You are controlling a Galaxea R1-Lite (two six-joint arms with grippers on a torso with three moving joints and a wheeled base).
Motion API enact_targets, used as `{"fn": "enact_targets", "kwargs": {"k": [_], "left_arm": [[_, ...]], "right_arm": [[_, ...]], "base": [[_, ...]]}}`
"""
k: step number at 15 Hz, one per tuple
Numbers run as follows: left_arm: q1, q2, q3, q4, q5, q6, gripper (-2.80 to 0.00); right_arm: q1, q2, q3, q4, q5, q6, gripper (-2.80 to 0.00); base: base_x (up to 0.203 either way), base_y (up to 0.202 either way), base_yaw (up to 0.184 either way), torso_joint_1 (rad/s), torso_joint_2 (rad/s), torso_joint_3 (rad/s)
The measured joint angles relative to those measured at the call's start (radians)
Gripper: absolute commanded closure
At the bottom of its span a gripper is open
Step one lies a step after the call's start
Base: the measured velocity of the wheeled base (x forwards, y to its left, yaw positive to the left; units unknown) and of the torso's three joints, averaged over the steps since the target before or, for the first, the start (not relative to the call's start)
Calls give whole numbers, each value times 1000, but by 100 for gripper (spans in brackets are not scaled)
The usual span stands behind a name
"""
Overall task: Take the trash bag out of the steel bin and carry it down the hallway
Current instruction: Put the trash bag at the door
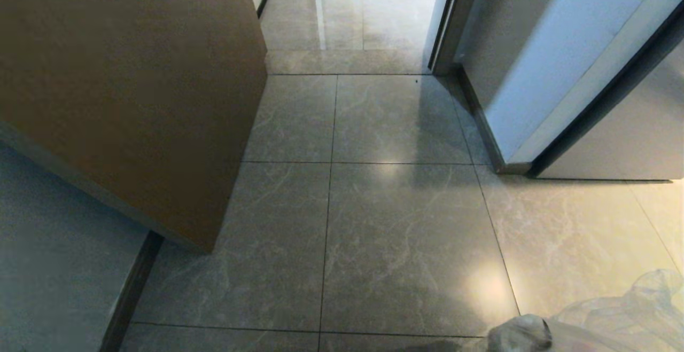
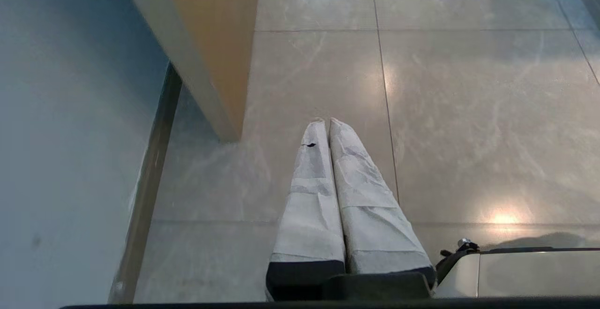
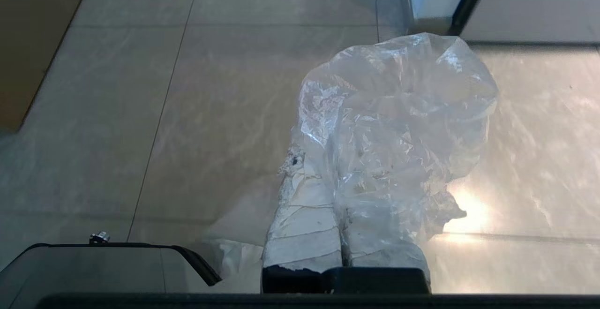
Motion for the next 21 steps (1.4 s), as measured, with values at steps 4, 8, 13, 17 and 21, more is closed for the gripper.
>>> {"fn": "enact_targets", "kwargs": {"k": [4, 8, 13, 17, 21], "left_arm": [[0, 0, 0, 1, 0, 0, 0], [0, 0, 0, 1, 0, 0, 0], [0, 0, 0, 0, 0, 0, 0], [0, 0, 0, 1, 0, 0, 0], [0, 0, 0, 1, 0, 0, 0]], "right_arm": [[0, 0, 0, 0, 0, 0, 0], [0, 0, 0, 0, 0, 1, 0], [0, 0, 0, 0, 0, 0, 0], [0, 0, 0, 0, 0, 0, 0], [0, 0, 0, 0, 0, 0, 0]], "base": [[191, 0, -1, 0, 1, 3], [193, 0, 1, 1, 3, 4], [191, 0, 0, 2, 0, 1], [194, 0, 0, 5, 6, 2], [192, 0, 1, 1, -3, 3]]}}
